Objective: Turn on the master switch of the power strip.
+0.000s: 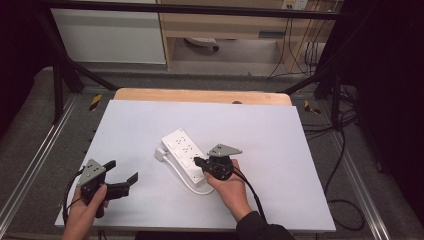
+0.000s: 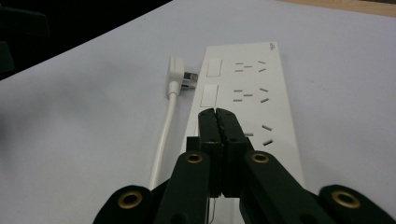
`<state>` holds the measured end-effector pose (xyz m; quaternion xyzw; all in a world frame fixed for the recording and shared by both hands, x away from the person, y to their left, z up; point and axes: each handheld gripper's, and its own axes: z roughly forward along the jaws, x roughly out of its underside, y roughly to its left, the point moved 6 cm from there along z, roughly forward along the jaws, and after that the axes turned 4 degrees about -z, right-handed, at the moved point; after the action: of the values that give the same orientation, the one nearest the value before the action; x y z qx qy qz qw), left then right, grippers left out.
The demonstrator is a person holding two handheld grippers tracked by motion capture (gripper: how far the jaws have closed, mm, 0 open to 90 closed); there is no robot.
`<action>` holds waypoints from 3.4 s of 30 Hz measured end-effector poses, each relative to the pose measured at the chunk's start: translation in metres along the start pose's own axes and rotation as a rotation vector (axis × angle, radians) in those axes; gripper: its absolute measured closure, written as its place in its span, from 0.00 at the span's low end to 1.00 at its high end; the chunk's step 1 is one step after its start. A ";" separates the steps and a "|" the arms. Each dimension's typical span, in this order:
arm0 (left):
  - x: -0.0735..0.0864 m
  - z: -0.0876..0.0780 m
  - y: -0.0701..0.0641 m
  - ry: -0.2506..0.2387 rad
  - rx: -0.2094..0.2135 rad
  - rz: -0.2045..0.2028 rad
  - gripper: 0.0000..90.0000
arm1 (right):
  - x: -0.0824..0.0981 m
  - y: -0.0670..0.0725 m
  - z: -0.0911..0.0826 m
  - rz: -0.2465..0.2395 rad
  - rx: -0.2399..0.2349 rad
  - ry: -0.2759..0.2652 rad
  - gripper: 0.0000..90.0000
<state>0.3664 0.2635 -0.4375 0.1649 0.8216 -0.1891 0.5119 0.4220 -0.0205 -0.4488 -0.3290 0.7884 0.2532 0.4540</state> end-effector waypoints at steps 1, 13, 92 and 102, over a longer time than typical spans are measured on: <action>0.000 0.000 0.000 -0.001 0.001 -0.005 0.07 | -0.002 0.000 0.000 0.001 -0.001 -0.004 1.00; 0.000 0.000 0.000 0.002 0.000 -0.005 0.07 | -0.014 -0.010 -0.007 0.018 0.006 -0.031 1.00; 0.000 0.000 -0.001 0.001 0.002 -0.009 0.06 | -0.004 -0.147 -0.159 0.162 0.344 -0.133 0.07; 0.000 0.000 -0.001 0.001 0.002 -0.008 0.06 | 0.010 -0.156 -0.176 0.181 0.370 -0.134 0.07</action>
<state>0.3657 0.2624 -0.4377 0.1624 0.8223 -0.1918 0.5105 0.4387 -0.2486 -0.3924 -0.1501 0.8158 0.1652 0.5336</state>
